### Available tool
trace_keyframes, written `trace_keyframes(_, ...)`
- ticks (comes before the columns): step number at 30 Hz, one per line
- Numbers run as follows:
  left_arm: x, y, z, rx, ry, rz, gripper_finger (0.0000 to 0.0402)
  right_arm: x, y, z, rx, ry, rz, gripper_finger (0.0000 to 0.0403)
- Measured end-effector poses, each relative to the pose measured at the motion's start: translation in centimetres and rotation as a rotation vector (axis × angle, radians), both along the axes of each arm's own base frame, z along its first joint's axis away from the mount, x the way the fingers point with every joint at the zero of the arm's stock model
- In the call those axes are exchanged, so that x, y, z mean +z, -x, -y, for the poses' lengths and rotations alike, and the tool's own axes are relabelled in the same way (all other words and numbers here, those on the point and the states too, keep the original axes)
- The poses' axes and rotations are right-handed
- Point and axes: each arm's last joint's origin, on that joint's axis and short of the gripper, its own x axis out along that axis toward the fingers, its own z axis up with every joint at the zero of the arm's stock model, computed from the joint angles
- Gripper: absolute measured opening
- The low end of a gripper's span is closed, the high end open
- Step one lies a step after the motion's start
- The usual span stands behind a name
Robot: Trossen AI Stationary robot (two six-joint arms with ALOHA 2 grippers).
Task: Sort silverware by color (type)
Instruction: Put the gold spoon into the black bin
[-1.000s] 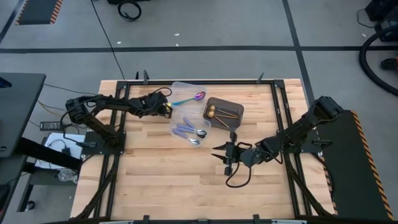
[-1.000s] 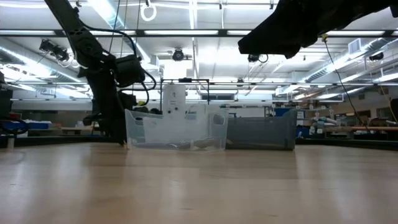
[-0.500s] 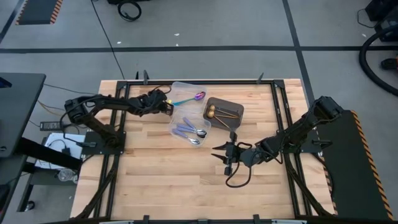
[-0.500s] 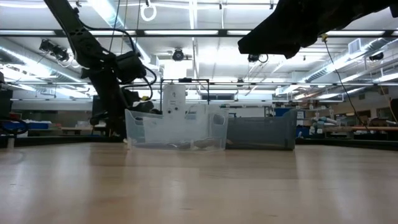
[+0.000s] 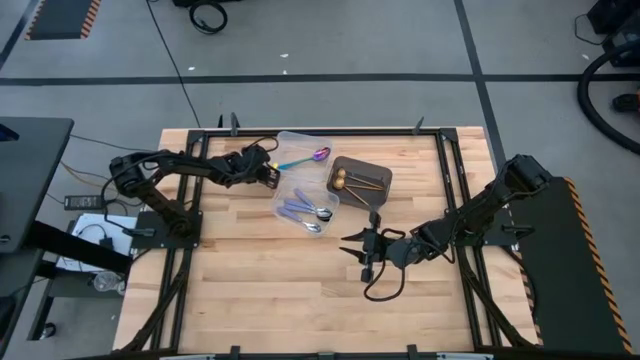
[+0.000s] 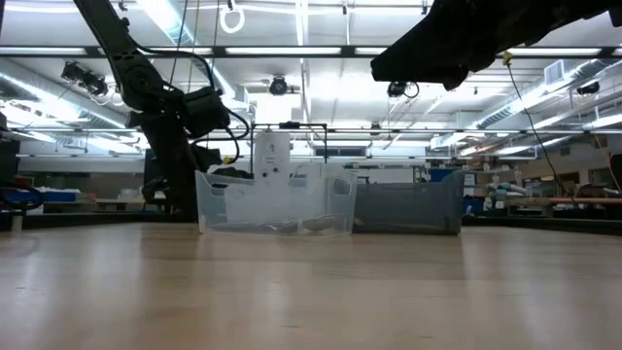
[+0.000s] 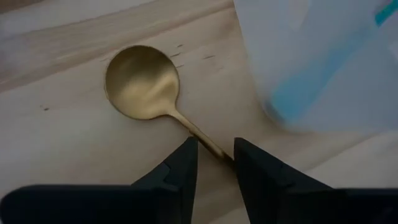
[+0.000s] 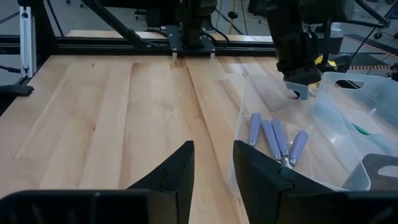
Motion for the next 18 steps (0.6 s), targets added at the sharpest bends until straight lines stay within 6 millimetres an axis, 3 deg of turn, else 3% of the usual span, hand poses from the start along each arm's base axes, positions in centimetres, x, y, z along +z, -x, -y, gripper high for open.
trace_keyframes(11,-0.4,1.2,0.8,-0.150,0.049,-0.221,0.0043,0.0,0.0,0.0,0.000,-0.012,0.002,0.0121)
trace_keyframes(18,-0.5,1.2,0.8,-0.273,0.020,-0.290,0.0022,0.0,0.0,0.0,0.000,-0.010,0.001,0.0121)
